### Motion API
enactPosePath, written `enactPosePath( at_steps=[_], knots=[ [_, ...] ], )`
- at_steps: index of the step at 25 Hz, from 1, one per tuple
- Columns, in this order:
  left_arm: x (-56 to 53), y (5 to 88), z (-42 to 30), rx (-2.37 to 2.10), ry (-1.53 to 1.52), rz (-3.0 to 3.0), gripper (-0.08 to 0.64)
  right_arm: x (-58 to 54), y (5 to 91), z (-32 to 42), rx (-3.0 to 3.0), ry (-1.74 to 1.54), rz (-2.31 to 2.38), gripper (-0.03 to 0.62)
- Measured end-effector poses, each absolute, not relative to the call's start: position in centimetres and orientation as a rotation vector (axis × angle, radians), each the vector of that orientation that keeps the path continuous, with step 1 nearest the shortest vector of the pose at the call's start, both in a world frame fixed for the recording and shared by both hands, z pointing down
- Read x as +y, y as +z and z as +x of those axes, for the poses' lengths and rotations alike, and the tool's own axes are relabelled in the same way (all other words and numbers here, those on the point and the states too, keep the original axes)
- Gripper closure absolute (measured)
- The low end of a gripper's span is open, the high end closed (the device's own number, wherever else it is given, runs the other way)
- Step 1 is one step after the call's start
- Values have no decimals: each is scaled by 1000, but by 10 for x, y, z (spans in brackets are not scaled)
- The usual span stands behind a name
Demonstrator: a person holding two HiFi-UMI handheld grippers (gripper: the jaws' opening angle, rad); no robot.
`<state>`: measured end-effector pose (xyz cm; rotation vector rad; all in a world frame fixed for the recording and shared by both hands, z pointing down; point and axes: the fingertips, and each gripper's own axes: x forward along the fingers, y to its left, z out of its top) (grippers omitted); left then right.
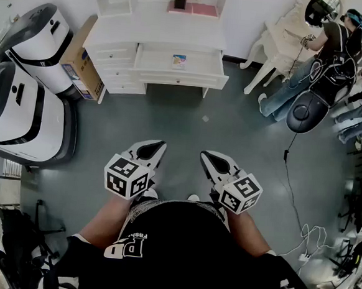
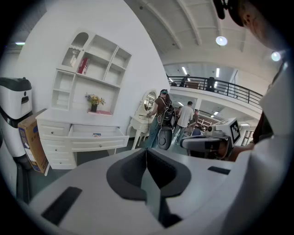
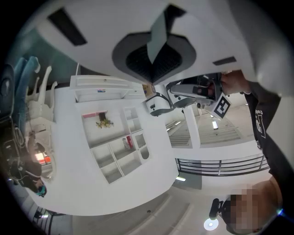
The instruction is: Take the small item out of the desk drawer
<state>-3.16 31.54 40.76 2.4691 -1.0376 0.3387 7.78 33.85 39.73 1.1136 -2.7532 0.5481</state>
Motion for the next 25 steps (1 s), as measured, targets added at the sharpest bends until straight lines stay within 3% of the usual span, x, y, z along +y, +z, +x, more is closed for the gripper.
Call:
enactPosePath(
  at_steps=[25],
  knots=[
    [318, 406, -37, -1063, 341, 2490, 545, 343, 392, 57, -2781, 490, 1066, 583]
  ],
)
